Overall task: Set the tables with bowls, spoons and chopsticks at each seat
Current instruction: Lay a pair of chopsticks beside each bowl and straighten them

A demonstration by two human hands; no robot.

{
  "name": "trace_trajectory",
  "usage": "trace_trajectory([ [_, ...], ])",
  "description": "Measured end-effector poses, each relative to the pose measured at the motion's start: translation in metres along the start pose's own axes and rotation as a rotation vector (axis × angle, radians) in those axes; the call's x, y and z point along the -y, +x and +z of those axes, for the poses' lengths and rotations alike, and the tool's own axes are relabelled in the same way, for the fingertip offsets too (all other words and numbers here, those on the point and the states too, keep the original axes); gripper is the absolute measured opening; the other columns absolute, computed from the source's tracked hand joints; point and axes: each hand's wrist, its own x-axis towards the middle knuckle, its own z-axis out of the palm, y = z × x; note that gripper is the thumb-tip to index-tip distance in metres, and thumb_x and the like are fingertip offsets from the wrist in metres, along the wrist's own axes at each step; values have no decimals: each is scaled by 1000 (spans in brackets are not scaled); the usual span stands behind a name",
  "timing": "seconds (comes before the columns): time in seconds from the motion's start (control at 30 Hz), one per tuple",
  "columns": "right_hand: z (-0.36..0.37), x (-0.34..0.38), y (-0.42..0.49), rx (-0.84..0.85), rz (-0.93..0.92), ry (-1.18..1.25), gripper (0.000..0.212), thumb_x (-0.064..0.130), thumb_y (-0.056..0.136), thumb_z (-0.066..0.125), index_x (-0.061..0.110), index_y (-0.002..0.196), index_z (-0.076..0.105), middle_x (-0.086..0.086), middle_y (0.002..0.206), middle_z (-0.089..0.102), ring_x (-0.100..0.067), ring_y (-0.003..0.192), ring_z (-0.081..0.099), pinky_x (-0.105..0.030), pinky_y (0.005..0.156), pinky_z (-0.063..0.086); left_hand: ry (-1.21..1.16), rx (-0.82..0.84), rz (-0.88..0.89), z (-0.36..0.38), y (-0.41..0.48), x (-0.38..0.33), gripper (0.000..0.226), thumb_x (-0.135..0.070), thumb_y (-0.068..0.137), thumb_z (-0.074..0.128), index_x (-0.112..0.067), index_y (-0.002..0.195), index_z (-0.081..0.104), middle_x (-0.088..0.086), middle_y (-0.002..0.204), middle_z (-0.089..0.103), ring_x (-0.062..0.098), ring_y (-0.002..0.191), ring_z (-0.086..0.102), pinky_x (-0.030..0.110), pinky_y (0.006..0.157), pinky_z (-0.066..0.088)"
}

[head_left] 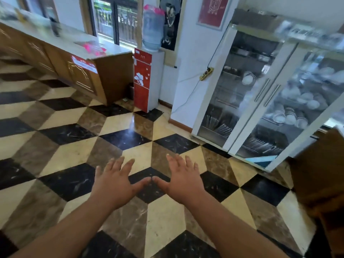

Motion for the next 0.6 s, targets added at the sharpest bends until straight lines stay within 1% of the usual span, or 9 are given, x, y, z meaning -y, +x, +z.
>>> trace_trajectory([
  [0.13, 6, 71, 97, 30, -183, 4, 121, 107, 71, -1, 37, 169, 8, -6, 182, 12, -37, 167, 2, -63, 131, 3, 26, 0, -179, -21, 47, 74, 126, -109, 67, -4, -39, 170, 16, 0, 180, 18, 29, 166, 15, 64, 130, 11],
  [0.2, 14, 109, 144, 48, -277, 3, 122, 106, 68, -6, 39, 169, 6, -5, 182, 11, -37, 167, 2, -63, 131, 3, 49, 10, -288, -27, 71, 111, 130, -110, 64, -5, -39, 170, 16, -1, 181, 17, 29, 166, 14, 64, 131, 10],
  [0.27, 26, 148, 195, 78, -368, 11, 114, 105, 73, 0, 42, 168, 4, -3, 182, 9, -37, 167, 2, -63, 131, 2, 48, 12, -392, -33, 97, 148, 134, -110, 58, -12, -41, 169, 15, -2, 181, 15, 30, 166, 12, 65, 130, 9],
  [0.33, 35, 187, 242, 101, -459, 16, 110, 104, 78, 7, 40, 168, 5, -2, 182, 10, -36, 168, 2, -61, 131, 3, 42, 13, -477, -44, 121, 181, 135, -109, 55, -16, -42, 169, 14, -2, 181, 13, 31, 167, 10, 65, 131, 9],
  [0.43, 43, 250, 314, 169, -580, 5, 113, 106, 76, 2, 40, 167, 7, -2, 182, 13, -36, 167, 5, -59, 131, 4, 14, 13, -609, -62, 151, 232, 131, -107, 59, -13, -41, 170, 12, -2, 182, 8, 30, 167, 4, 65, 131, 12],
  [0.47, 44, 272, 336, 190, -624, 6, 114, 106, 75, 1, 40, 166, 7, -3, 182, 14, -36, 167, 7, -59, 131, 5, 22, 27, -629, -68, 158, 249, 134, -106, 57, -17, -41, 170, 11, -2, 182, 5, 31, 167, 2, 67, 130, 14],
  [0.53, 44, 310, 370, 218, -703, -2, 116, 107, 74, -1, 39, 167, 8, -4, 181, 16, -36, 167, 9, -59, 131, 7, 49, 77, -635, -77, 165, 280, 145, -102, 44, -33, -44, 170, 9, 1, 182, 2, 34, 167, -2, 71, 129, 14],
  [0.57, 44, 332, 387, 238, -742, -14, 116, 106, 74, 0, 37, 167, 9, -4, 180, 17, -36, 166, 10, -60, 132, 9, 37, 69, -689, -81, 167, 296, 146, -101, 42, -34, -45, 170, 9, 1, 182, 2, 34, 167, -1, 71, 129, 12],
  [0.6, 45, 356, 401, 253, -785, -35, 116, 106, 74, 0, 36, 167, 9, -4, 180, 18, -37, 166, 12, -60, 132, 10, 17, 36, -771, -84, 167, 312, 141, -103, 47, -29, -44, 170, 9, 0, 182, 4, 32, 167, 2, 69, 130, 9],
])
